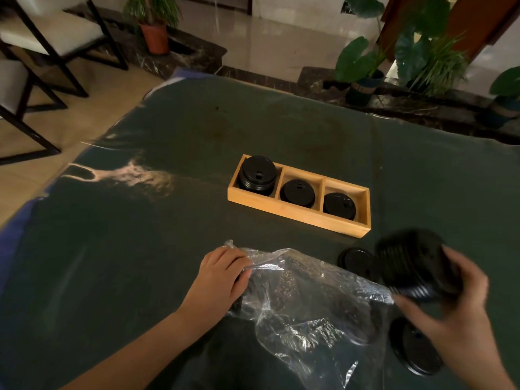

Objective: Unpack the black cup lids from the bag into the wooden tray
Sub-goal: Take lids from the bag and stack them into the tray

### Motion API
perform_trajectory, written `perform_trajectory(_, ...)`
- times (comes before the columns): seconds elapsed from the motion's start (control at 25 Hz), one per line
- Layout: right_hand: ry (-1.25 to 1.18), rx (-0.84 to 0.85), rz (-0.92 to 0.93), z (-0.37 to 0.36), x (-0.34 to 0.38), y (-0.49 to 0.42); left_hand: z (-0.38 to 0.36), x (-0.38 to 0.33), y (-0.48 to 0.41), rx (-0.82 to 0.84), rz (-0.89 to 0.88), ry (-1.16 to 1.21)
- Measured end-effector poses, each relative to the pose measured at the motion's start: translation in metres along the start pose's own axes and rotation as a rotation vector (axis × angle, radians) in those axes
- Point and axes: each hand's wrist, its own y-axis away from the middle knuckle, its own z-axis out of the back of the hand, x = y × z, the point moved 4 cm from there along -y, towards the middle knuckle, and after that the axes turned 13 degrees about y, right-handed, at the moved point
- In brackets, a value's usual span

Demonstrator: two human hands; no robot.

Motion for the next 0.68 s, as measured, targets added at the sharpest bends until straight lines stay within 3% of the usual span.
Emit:
perform_trajectory(0.08,-0.206,0.056,-0.086,-0.023,0.014,-0.044,-0.001,-0.001,0.000,0.003,0.000,0.003)
perform_trajectory(0.24,-0.100,0.124,-0.053,-0.104,0.047,-0.125,-0.002,0.000,-0.001,0.008,0.001,-0.005)
perform_trajectory(0.4,-0.037,0.213,-0.153,-0.169,0.054,-0.157,-0.003,0.002,0.001,0.002,-0.001,-0.008)
perform_trajectory(0.68,0.122,0.358,-0.165,-0.212,0.046,-0.163,-0.001,0.004,0.000,-0.022,-0.021,0.008)
